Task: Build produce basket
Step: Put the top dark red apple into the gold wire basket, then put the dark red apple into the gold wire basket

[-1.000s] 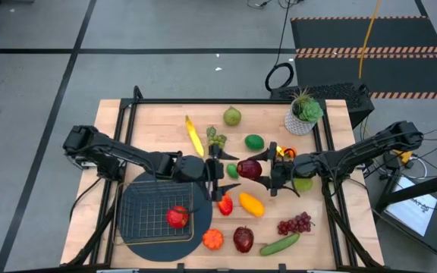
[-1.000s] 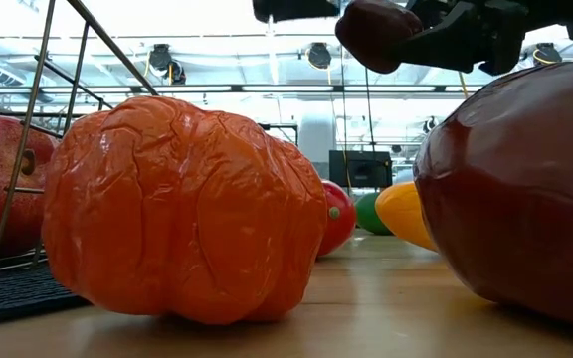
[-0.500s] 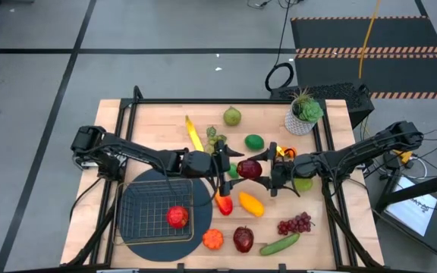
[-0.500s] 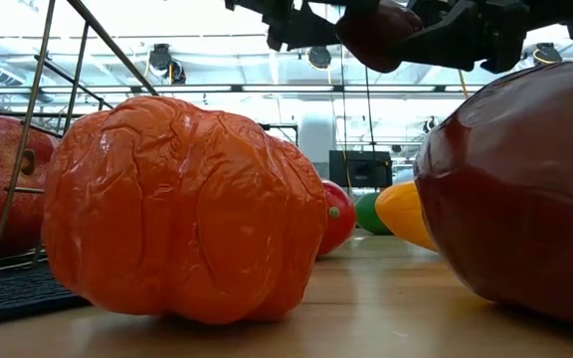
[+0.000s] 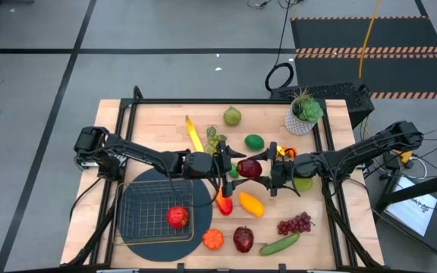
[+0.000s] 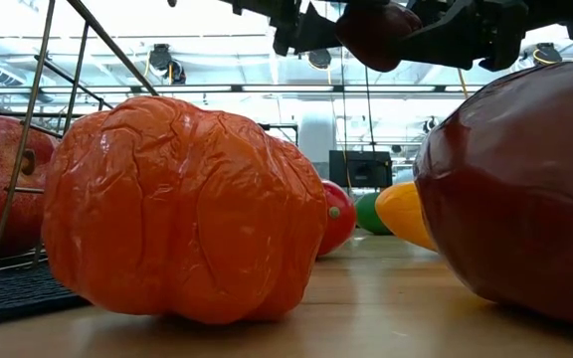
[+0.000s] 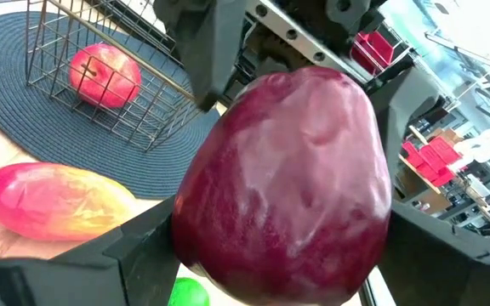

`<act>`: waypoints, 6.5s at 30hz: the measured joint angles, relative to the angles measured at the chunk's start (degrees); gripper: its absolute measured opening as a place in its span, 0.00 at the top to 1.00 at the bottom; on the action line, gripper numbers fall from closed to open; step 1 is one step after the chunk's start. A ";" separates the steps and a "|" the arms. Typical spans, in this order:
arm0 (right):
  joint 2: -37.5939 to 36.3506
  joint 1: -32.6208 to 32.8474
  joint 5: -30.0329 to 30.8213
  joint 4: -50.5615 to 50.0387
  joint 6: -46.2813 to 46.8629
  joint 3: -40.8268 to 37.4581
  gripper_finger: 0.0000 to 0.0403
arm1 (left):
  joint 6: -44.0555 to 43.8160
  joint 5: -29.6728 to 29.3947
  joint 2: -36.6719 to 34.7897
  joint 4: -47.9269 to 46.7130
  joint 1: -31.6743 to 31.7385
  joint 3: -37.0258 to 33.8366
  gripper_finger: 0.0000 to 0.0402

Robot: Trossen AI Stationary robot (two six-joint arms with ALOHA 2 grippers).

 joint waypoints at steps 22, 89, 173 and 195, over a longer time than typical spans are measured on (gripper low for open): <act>-0.35 3.11 6.22 1.61 7.56 0.00 0.03 | 3.09 0.04 -0.86 -1.98 -0.35 0.00 0.25; -0.35 3.82 6.24 -2.64 19.57 0.00 0.02 | 26.88 -9.88 -16.04 -14.53 -17.16 0.00 0.30; -0.33 2.64 9.13 4.68 16.96 0.00 0.02 | -45.62 -13.26 -15.69 -72.59 -29.16 0.00 0.27; -0.33 2.66 9.10 4.67 16.96 0.00 0.02 | -41.57 -13.69 -17.96 -72.80 -26.65 0.71 0.04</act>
